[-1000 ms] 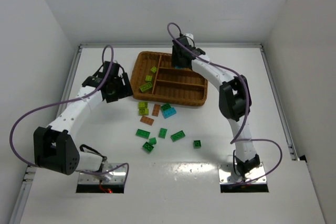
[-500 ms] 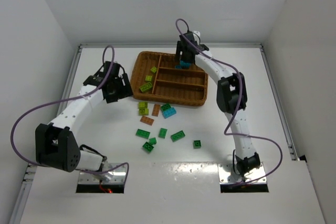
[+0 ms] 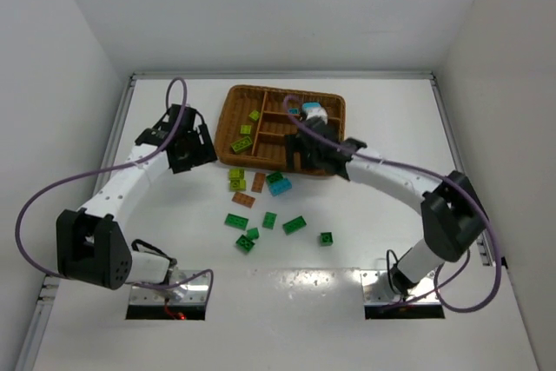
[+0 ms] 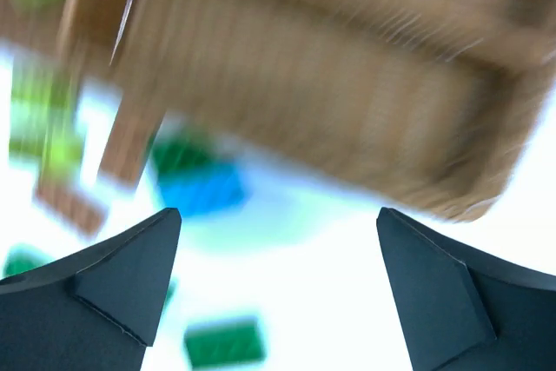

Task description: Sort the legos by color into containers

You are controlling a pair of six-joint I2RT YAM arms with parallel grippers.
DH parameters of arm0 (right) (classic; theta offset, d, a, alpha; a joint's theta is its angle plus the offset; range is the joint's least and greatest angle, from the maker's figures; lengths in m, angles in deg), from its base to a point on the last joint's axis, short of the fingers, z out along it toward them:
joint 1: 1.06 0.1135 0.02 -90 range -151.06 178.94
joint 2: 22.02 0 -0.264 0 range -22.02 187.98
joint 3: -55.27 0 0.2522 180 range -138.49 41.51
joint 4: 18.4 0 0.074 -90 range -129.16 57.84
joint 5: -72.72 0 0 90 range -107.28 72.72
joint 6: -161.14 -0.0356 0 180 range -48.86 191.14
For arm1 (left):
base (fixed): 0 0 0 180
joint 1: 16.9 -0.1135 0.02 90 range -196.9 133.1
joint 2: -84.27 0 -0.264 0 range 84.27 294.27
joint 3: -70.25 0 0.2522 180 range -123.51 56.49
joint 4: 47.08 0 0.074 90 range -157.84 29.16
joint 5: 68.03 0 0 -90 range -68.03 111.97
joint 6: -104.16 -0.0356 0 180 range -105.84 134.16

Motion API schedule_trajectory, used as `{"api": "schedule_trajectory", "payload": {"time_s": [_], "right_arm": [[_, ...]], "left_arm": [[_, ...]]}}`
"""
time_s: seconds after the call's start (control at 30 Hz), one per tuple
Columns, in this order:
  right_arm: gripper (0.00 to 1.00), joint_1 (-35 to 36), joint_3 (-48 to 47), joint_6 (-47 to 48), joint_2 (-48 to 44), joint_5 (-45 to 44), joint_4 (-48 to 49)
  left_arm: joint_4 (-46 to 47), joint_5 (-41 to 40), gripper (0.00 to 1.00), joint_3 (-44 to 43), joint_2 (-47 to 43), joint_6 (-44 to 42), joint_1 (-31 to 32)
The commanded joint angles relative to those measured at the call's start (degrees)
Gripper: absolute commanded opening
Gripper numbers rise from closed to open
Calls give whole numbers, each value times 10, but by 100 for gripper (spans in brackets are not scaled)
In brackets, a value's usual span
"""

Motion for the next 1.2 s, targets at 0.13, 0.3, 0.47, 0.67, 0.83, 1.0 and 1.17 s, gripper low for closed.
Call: {"api": "schedule_trajectory", "payload": {"time_s": [0.13,0.3,0.47,0.67,0.83,1.0,1.17], "right_arm": [[97,92,100,5,15,54,55],[97,106,49,33,70,49,56],[97,111,2,63,121,67,56],[97,131,-52,63,182,32,34],[87,142,-52,57,187,-4,28],[72,142,-39,51,181,-15,28],[57,142,-44,37,136,-38,6]], "left_arm": [[5,-17,76,6,-38,-8,-12],[5,-6,76,11,-43,-2,-12],[5,-6,76,11,-48,-2,-12],[5,-6,76,11,-54,-2,-12],[5,-6,76,11,-54,-2,-12],[5,-11,76,11,-54,-2,-12],[-1,-11,76,11,-54,-8,-12]]}}
